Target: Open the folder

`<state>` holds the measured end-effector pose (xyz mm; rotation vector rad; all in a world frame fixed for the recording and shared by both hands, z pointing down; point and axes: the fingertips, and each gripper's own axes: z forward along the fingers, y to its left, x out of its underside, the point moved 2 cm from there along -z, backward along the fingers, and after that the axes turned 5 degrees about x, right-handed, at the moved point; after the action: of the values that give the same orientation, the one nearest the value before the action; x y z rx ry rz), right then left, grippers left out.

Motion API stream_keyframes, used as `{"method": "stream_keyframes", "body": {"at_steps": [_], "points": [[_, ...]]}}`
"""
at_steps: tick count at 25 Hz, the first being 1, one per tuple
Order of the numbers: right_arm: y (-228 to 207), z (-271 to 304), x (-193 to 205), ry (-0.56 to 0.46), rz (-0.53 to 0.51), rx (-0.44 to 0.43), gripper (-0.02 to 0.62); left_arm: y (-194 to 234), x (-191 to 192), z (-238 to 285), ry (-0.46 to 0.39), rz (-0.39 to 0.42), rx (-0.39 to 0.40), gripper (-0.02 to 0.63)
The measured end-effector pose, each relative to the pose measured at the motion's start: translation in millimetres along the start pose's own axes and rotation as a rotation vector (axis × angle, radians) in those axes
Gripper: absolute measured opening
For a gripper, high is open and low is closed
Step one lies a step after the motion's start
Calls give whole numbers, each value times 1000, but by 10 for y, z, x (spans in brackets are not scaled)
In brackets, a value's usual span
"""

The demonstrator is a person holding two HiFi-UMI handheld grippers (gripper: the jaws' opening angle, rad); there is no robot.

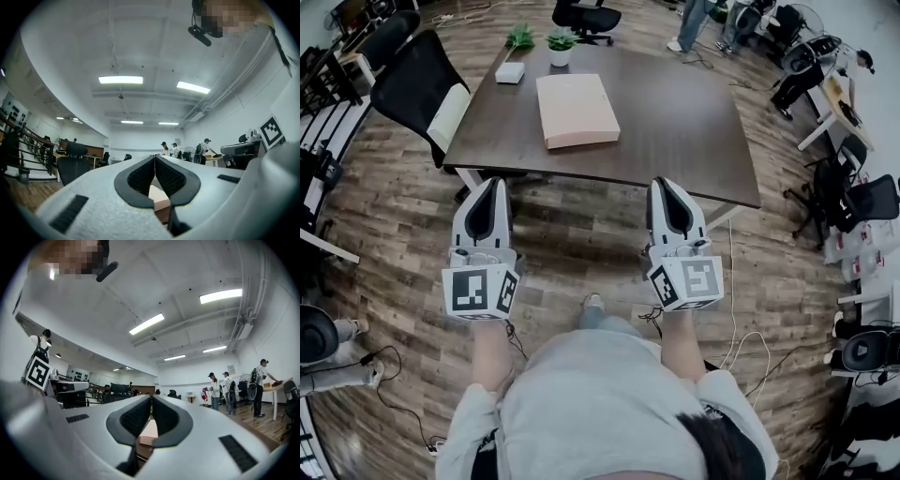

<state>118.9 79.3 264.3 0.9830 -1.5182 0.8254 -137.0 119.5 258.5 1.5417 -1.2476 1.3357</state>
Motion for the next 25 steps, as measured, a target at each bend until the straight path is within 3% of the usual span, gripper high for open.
{"method": "stream_keyframes", "body": {"at_steps": [16,25], "points": [[-732,796,92,-29,14,-73,17,-115,50,949,-20,45,-67,11],[-927,913,304,-8,81,-93,17,-300,214,1085,20,60,-67,10]]}}
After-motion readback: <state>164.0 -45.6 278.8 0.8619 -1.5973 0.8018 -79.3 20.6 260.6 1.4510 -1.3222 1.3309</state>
